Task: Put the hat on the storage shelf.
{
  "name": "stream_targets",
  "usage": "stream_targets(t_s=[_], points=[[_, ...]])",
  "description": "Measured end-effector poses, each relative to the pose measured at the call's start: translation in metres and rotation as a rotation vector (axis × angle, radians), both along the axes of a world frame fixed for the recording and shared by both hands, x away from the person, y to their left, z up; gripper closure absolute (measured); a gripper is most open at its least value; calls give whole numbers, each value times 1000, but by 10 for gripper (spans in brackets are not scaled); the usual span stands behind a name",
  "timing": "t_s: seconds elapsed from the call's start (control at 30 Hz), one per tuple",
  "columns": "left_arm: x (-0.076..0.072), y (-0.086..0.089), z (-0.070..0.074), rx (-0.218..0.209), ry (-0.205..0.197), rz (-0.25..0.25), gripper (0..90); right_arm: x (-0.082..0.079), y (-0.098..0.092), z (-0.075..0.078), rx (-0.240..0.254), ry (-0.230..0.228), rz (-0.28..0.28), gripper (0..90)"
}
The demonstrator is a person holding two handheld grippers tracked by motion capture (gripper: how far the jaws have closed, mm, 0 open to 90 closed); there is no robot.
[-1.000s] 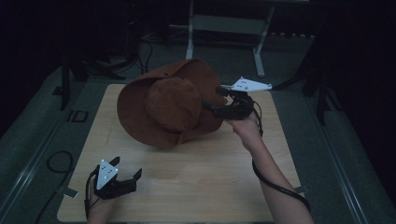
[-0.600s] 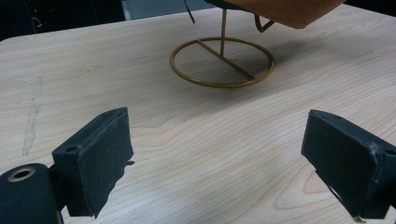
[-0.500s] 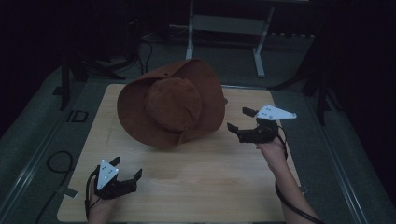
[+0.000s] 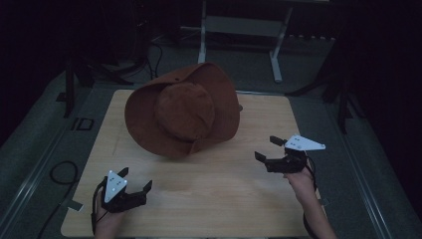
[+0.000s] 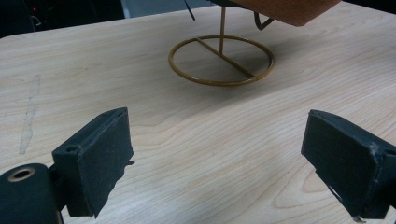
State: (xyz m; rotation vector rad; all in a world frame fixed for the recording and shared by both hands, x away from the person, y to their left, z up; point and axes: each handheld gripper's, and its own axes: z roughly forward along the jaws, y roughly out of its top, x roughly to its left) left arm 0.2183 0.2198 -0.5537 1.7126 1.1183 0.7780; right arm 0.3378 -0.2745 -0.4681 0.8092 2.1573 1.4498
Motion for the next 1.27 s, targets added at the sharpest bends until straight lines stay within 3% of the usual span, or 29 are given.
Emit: stream_targets(t_s=[0.4,0.7,0.97,1.07,1.27], points=[[1,-1,-3,9,10,4,92,-16,-39,-41,-11,70,-70,136],[1,3,-5,16,16,30,92,-28,-62,-72,-67,122,-121,137],[3,3,-7,16,29,28,92,-40,-77,-87,-100,127,-170,137],[2,1,-7,13,27,25,92,-41,-83,-89,-76,125,-190,137],[2,1,-7,15,32,23,92,-41,-83,-91,-84,120,-199,137]])
